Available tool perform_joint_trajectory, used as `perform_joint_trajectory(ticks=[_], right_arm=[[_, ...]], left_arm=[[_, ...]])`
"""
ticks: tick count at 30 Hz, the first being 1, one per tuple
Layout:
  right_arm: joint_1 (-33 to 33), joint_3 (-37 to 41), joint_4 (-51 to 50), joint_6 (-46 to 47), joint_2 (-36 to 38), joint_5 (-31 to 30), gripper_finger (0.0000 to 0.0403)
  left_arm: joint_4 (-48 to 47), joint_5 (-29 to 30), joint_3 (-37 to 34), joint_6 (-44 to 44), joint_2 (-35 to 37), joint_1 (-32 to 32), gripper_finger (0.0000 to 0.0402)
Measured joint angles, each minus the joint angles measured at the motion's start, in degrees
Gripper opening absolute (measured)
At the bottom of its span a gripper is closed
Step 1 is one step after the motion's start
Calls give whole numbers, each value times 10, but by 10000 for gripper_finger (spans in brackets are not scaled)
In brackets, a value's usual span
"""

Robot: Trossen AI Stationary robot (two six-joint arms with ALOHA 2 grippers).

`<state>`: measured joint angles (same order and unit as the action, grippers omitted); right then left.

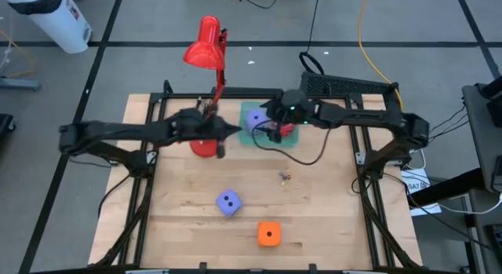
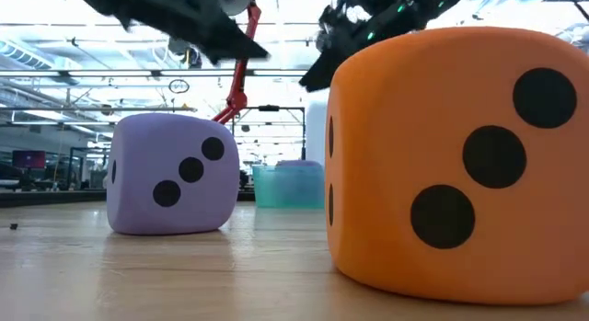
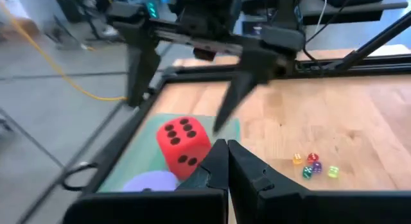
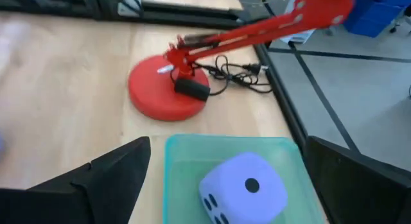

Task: Pick & Place Dice
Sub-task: Put the orange die into the green bin

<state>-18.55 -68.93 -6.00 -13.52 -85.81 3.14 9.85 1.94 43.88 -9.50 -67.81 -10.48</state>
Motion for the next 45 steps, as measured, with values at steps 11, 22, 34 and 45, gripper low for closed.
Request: perform_joint_trajectory(ticks=[11, 22, 34, 45], right_arm=[[11, 141, 47, 64, 181, 31, 395], [20, 486, 440, 145, 283, 63, 394], [29, 590, 562, 187, 301, 91, 394], [166, 509, 471, 132, 297, 15, 394]], left_arm=[[-58, 211, -178, 15, 294, 156, 0], [16, 257, -299, 18, 367, 175, 0], [3, 255, -299, 42, 367, 175, 0], [5, 255, -299, 40, 367, 175, 12]])
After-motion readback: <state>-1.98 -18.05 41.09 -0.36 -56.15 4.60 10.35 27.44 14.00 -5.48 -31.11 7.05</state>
